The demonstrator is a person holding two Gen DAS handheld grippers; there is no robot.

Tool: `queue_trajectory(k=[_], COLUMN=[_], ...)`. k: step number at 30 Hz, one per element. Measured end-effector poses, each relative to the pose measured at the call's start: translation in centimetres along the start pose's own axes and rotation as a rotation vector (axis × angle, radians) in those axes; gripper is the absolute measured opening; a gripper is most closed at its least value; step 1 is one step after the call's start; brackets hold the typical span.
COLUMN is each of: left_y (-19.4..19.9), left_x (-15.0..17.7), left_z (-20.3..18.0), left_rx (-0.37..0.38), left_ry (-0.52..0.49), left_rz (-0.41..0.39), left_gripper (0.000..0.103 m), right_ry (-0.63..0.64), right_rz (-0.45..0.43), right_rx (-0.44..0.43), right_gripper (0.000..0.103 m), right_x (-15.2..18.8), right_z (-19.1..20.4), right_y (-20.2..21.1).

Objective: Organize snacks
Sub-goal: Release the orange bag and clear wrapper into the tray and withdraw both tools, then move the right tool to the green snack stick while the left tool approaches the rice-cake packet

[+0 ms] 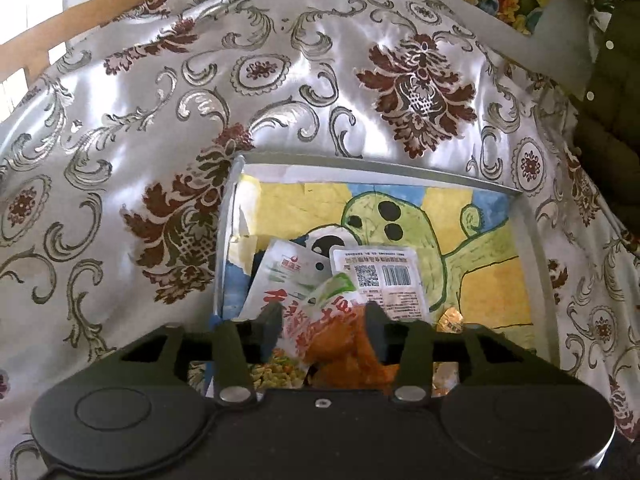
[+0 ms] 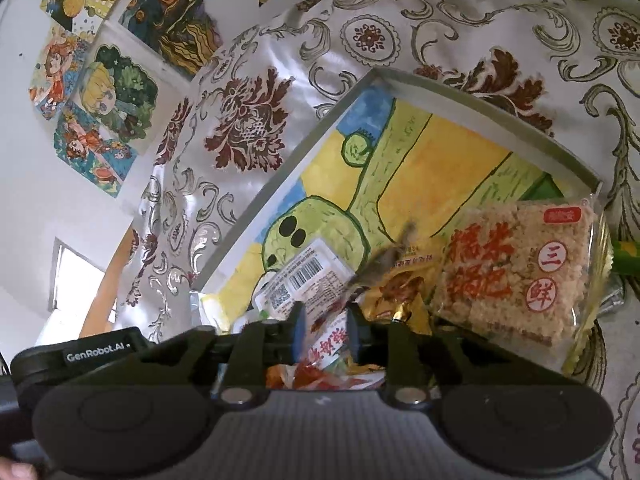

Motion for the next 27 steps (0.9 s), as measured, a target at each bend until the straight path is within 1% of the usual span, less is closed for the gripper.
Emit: queue_trajectory(k=[1, 2, 3, 6, 8, 9, 11, 12, 14, 16, 18, 20, 23, 27], left_y=[0.4, 0.8, 1.3, 3.1, 4.5, 5.2, 6.8, 7.5, 8.8, 9.8, 10.7, 11.5, 12.2, 12.7], left_x=[0.0, 0.0, 0.1, 0.2, 0.4, 0.6, 1.1, 1.4, 2.1, 3.0, 4.0, 5.2, 7.1, 9.7], left_z=[0.1, 0.3, 0.4, 0.9, 1.2, 1.2, 1.4, 1.4, 1.5, 1.4, 1.5, 1.6, 1.9, 2.0], left_rx=[-0.002, -0.002, 0.002, 0.014, 0.015, 0.016, 0.009, 0.006, 0.006, 0.015, 0.022, 0.033, 0.054, 0.050], left_ry=[0.002, 0.008, 0.015, 0.039, 0.045, 0.045, 0.043, 0.040, 0.039, 0.043, 0.055, 0.087, 0.120, 0.108], left_rz=[-0.007, -0.014, -0.019, -0.043, -0.064, -0.072, -0.097, -0.109, -0.126, -0.125, -0.123, -0.120, -0.106, -0.099], left_gripper=[0.060, 0.063, 0.065, 0.076, 0.086, 0.089, 0.099, 0.101, 0.102, 0.102, 0.102, 0.102, 0.102, 0.102], right_ry=[-0.002, -0.005, -0.006, 0.000, 0.010, 0.020, 0.044, 0.066, 0.108, 0.145, 0.162, 0.189, 0.242, 0.236], right_rz=[-0.002, -0.005, -0.009, -0.027, -0.043, -0.053, -0.066, -0.068, -0.078, -0.099, -0.107, -0.106, -0.116, -0.124], right_rx=[-0.005, -0.008, -0.010, -0.013, -0.014, -0.013, -0.011, -0.007, 0.000, -0.002, -0.025, -0.037, -0.033, -0.003], right_gripper=[0.046, 0.052, 0.055, 0.068, 0.083, 0.085, 0.092, 0.094, 0.103, 0.103, 0.103, 0.103, 0.103, 0.103], right_x=[-0.1, -0.2, -0.3, -0.6, -0.8, -0.9, -1.1, -1.2, -1.5, -1.7, -1.6, -1.2, -0.2, 0.9], right_z=[0.1, 0.1, 0.1, 0.5, 0.7, 0.9, 1.2, 1.4, 1.9, 2.3, 2.4, 2.2, 1.9, 0.0], right_y=[0.3, 0.6, 1.0, 2.7, 4.2, 5.1, 6.9, 8.0, 9.8, 12.2, 14.3, 16.3, 19.0, 21.7])
Point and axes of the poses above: each gripper's, at about its wrist camera, not at the fingertips, and y roughly against the way its jaws point, z to its left, x to its underside, the point moved 4 cm from there along -y, roughly the way its jaws point
